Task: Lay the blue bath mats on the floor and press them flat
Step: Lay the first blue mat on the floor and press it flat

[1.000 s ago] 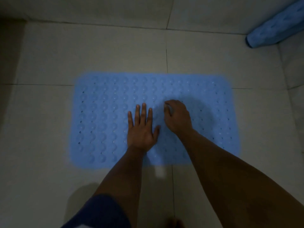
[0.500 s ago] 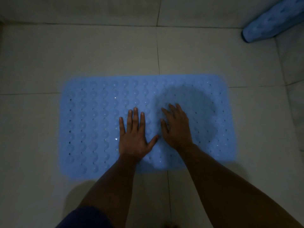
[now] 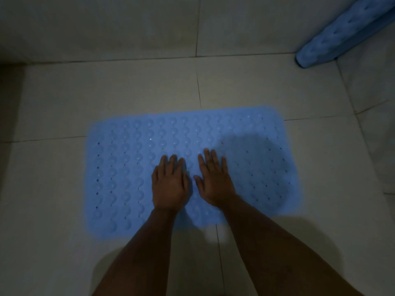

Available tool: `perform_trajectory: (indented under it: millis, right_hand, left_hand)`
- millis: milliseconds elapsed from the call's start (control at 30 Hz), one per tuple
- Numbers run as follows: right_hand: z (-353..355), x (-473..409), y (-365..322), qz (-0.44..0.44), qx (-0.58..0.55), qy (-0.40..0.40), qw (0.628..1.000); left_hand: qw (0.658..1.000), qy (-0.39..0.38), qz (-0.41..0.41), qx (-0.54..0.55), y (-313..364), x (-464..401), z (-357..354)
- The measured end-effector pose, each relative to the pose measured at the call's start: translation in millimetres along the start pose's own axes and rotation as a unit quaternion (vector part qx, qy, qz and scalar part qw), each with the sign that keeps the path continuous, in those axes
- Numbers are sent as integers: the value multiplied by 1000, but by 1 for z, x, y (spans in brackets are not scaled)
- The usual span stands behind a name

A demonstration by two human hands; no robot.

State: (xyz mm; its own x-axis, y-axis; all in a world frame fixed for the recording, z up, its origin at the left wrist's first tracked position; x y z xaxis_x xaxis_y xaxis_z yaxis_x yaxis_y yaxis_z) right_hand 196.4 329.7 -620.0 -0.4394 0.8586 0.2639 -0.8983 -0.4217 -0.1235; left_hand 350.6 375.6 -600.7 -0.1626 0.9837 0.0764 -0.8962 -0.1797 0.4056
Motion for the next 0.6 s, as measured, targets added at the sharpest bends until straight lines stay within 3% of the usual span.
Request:
perform_trajectory:
  millis: [367, 600]
  right_hand:
    - [-20, 2, 2, 6, 3, 81, 997]
    - [-15, 2, 0, 2, -9, 47, 999]
  left_hand:
    - [998, 39, -14, -41, -14, 2, -29]
    - [997, 49, -21, -47, -9, 2, -16]
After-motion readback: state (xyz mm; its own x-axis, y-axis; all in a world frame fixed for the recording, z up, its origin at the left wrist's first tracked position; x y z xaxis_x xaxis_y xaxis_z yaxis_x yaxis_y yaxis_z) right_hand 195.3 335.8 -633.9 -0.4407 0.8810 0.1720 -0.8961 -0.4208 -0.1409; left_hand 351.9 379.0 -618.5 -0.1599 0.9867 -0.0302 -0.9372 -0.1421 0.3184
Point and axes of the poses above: each hand's wrist, its own x-axis away from the middle knuckle, its own z-axis out of the back of the hand, y = z × x, the point moved 2 cm from there along -x, towards the middle knuckle, and after that the axes turned 6 degrees about x, right-handed, at the moved point
